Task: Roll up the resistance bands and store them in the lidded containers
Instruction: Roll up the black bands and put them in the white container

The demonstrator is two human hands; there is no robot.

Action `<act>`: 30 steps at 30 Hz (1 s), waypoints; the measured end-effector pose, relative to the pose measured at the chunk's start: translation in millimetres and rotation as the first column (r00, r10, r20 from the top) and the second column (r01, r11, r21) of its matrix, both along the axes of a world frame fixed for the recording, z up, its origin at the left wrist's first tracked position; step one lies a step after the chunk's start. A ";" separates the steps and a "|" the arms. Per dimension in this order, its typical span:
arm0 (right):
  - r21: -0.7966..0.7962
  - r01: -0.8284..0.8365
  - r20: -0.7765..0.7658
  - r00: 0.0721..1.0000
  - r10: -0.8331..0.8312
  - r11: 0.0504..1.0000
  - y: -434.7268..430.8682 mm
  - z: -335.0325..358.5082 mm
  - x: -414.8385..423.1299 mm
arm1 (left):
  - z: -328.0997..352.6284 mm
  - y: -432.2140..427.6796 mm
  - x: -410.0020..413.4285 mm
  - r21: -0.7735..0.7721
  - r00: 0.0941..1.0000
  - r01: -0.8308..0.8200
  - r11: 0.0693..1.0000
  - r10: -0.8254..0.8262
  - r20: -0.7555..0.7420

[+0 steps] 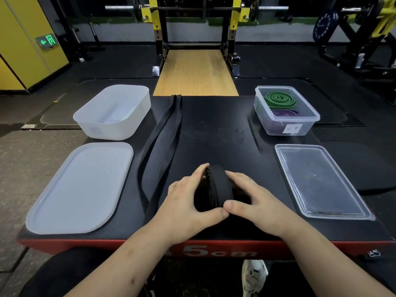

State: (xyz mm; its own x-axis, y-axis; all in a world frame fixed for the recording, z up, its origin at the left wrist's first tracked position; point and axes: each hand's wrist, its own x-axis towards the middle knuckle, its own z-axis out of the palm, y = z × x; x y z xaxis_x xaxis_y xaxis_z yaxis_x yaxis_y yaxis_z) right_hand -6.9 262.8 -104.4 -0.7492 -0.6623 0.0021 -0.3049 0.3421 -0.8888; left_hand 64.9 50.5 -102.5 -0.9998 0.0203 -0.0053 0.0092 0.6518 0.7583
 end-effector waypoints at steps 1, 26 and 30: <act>0.006 0.007 -0.011 1.000 -0.006 1.000 0.1 0.4 0.0 | 0.8 -0.4 -0.5 -0.004 1.000 0.003 1.000 -0.003 -0.005; 0.113 0.182 -0.013 0.983 -0.182 0.977 -22.7 9.8 -17.9 | 4.3 -9.4 -19.7 -0.088 0.999 0.016 0.996 -0.012 0.041; 0.127 0.253 0.054 0.964 -0.261 0.959 -24.3 18.6 -28.3 | -2.6 -9.2 -21.2 -0.124 0.996 -0.008 0.992 0.019 0.083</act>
State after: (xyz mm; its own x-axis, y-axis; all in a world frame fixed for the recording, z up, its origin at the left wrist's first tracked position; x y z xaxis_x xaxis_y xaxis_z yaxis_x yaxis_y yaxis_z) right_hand -35.1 238.5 -85.7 -0.8898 -0.4396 -0.1225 -0.1319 0.5047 -0.8532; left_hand 43.6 41.3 -105.1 -0.9959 0.0009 -0.0904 -0.0601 0.7401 0.6699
